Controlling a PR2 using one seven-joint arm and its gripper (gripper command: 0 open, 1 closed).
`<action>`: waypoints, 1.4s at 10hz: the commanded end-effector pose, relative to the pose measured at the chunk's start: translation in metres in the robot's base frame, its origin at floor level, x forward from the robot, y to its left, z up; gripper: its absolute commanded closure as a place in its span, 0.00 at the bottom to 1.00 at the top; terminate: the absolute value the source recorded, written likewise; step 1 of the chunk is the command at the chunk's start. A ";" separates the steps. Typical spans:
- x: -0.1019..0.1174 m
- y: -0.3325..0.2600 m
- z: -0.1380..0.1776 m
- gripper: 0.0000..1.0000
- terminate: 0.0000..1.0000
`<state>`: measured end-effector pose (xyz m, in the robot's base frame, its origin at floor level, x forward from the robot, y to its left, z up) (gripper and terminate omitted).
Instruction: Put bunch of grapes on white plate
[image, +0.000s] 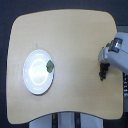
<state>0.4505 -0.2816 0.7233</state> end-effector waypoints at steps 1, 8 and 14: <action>0.000 0.002 0.007 1.00 0.00; 0.009 0.037 0.080 1.00 0.00; 0.012 0.101 0.175 1.00 0.00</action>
<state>0.4639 -0.2282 0.8307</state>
